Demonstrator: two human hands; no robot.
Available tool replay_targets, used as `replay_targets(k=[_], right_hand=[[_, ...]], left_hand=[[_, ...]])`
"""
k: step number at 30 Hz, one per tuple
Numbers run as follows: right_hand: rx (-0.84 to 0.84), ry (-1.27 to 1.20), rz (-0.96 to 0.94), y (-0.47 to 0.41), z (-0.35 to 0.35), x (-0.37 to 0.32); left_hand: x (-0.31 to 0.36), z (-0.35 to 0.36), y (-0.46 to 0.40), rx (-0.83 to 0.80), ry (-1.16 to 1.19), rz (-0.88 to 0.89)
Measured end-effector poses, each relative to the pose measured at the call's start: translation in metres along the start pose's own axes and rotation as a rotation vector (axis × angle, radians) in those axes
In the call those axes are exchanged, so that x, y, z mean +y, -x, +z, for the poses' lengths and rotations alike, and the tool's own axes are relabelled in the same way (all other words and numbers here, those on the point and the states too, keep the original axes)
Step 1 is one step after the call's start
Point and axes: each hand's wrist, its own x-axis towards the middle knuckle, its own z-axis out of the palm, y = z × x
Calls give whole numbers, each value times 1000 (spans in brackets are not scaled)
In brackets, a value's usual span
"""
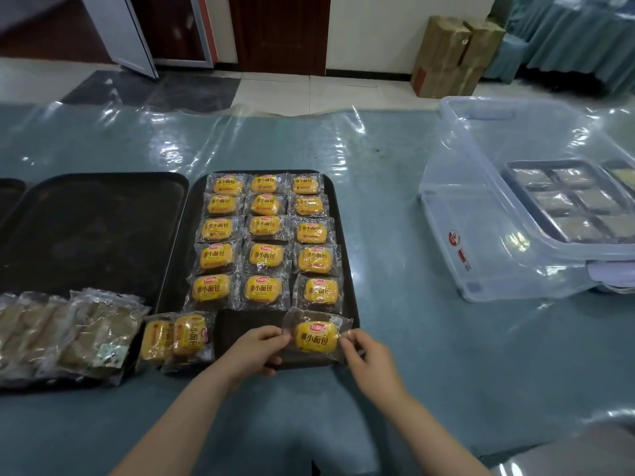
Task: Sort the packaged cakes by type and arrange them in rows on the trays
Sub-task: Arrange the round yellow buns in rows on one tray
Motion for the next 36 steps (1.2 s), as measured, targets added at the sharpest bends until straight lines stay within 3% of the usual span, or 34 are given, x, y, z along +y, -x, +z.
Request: replay_targets(k=[8,17,28,36], right_hand=[[-79,65,132,-24,-6,-1],[-135,340,172,-46,-6,-6],[-54,582,53,-47,-2,-6],[-38,599,85,-48,2,-5]], left_hand=[[-4,12,-11,134,-282,49],[-3,17,-24,172,-553,37],[-4,22,-37,198,-681,51],[-8,21,-42,234,-730,67]])
